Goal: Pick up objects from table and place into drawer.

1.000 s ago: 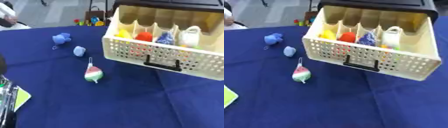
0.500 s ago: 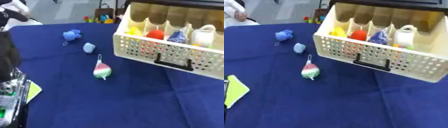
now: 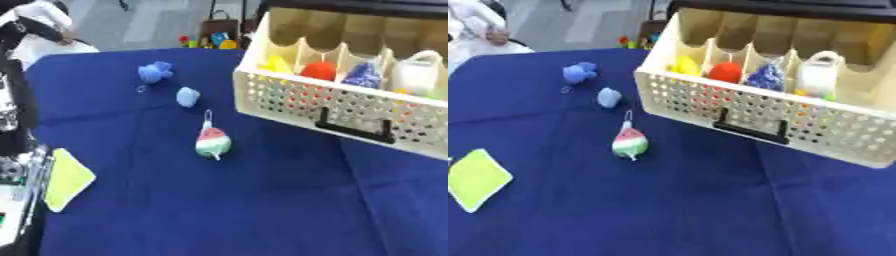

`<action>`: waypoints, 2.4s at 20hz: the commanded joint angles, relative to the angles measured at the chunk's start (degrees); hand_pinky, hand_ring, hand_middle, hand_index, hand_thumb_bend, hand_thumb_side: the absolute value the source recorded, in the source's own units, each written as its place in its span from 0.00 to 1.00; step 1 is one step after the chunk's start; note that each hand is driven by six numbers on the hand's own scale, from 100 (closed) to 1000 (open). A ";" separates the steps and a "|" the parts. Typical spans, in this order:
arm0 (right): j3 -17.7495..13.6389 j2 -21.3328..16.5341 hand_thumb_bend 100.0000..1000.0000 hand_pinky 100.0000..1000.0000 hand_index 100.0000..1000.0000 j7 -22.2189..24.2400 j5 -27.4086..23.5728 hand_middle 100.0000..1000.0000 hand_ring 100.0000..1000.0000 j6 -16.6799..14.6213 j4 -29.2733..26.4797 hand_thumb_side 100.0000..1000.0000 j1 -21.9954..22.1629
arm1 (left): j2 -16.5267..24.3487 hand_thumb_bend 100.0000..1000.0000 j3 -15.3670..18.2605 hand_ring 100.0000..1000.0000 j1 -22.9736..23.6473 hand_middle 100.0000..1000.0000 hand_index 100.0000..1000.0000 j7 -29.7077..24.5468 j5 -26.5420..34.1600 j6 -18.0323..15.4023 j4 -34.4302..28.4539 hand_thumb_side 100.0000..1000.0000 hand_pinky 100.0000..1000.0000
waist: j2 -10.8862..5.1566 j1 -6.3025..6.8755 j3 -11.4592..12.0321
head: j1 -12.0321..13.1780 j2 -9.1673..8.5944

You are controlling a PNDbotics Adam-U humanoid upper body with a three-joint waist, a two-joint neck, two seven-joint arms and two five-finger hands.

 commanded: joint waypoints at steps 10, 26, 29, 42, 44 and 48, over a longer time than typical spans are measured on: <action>0.58 -2.14 0.00 0.51 0.71 0.64 -0.82 0.55 0.55 -0.58 -0.52 0.67 -0.47 | 18.97 0.00 -1.37 0.79 1.86 0.73 0.94 -3.87 -9.94 10.78 -0.74 0.53 0.48 | -1.39 -0.16 -0.70 | 0.56 -0.24; 1.28 -1.96 0.00 0.51 0.71 1.42 -1.71 0.54 0.55 -0.96 -0.52 0.66 -0.79 | 41.26 0.05 -9.14 0.84 2.09 0.83 0.96 -17.50 -19.05 22.11 -0.73 0.45 0.61 | -1.55 -0.53 -2.25 | 2.91 -1.13; 1.38 -1.88 0.00 0.51 0.71 1.61 -1.93 0.54 0.55 -1.01 -0.52 0.66 -0.82 | 43.77 0.09 -10.78 0.84 1.15 0.84 0.97 -20.25 -18.26 22.33 -0.73 0.51 0.62 | -1.61 -0.45 -2.40 | 3.12 -1.18; 1.86 -1.67 0.00 0.52 0.70 2.11 -2.39 0.53 0.55 -0.97 -0.52 0.66 -0.89 | 44.64 0.38 -18.84 0.89 -6.99 0.92 1.00 -31.76 -20.73 19.95 9.13 0.99 0.71 | -1.39 0.02 -3.25 | 4.39 -1.45; 1.96 -1.63 0.00 0.52 0.70 2.19 -2.42 0.53 0.55 -0.96 -0.52 0.66 -0.92 | 44.43 0.40 -19.91 0.90 -7.76 0.92 1.00 -33.32 -21.28 19.28 10.39 1.00 0.71 | -1.32 0.08 -3.30 | 4.63 -1.40; 2.02 -1.49 0.00 0.52 0.70 2.26 -2.48 0.53 0.55 -0.82 -0.52 0.66 -0.85 | 43.46 0.41 -21.00 0.90 -9.46 0.92 1.00 -36.56 -20.62 18.51 12.01 1.00 0.71 | -1.33 0.17 -3.33 | 4.73 -1.63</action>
